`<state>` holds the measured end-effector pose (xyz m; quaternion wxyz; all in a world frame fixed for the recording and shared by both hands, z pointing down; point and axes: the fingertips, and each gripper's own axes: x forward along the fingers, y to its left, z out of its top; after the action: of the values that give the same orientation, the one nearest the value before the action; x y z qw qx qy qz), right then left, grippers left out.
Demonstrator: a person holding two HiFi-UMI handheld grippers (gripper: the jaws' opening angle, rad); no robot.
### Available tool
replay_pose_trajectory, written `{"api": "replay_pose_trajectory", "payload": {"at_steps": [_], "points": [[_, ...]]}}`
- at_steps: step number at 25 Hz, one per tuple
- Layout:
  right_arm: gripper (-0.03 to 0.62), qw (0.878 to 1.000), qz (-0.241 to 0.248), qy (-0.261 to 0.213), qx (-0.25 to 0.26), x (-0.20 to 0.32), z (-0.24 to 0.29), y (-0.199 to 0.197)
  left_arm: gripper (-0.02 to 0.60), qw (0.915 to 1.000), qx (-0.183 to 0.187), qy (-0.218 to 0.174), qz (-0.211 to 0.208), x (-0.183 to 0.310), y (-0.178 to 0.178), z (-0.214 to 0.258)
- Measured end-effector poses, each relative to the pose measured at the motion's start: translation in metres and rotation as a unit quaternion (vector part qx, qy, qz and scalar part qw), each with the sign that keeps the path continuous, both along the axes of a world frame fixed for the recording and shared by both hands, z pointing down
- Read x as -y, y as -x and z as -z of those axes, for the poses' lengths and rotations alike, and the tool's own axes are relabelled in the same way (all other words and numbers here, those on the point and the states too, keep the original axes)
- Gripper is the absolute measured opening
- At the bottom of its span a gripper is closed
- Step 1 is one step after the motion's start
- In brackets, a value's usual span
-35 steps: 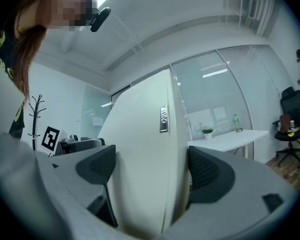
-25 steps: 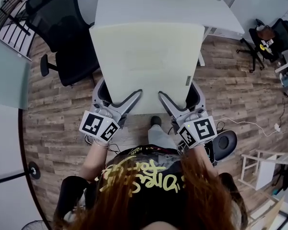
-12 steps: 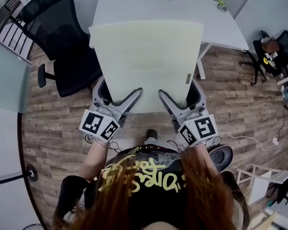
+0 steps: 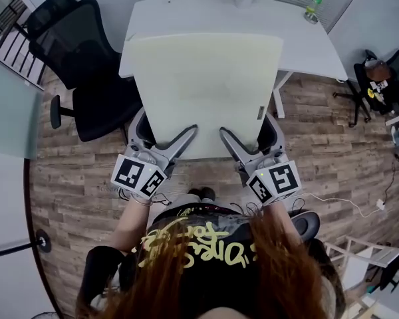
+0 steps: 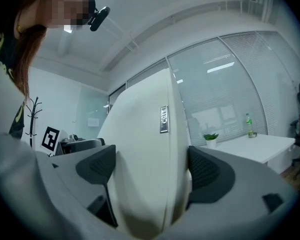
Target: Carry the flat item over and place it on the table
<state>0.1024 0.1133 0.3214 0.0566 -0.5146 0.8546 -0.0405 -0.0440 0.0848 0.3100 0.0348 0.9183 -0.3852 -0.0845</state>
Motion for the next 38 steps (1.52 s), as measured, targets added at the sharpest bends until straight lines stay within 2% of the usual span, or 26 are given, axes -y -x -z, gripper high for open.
{"api": "replay_pose_trajectory", "payload": {"at_steps": [12,19,25,38], "points": [[0.434,1.0,0.003,0.003,0.002,0.016,-0.002,0.002,0.499,0.9999,-0.001,0.012,0.005,0.016,0.002,-0.004],[0.434,1.0,0.014,-0.003,-0.005,0.026,-0.004,-0.011,0.5,0.9998,-0.007,0.007,0.018,0.022,-0.01,-0.008],[0.434,1.0,0.023,0.005,0.004,0.037,-0.009,-0.016,0.5,0.9996,0.001,0.014,0.026,0.03,-0.014,-0.01],[0.434,1.0,0.012,-0.003,0.002,0.094,-0.014,-0.01,0.5,0.9998,-0.003,0.007,0.019,0.09,-0.009,-0.016]]}}
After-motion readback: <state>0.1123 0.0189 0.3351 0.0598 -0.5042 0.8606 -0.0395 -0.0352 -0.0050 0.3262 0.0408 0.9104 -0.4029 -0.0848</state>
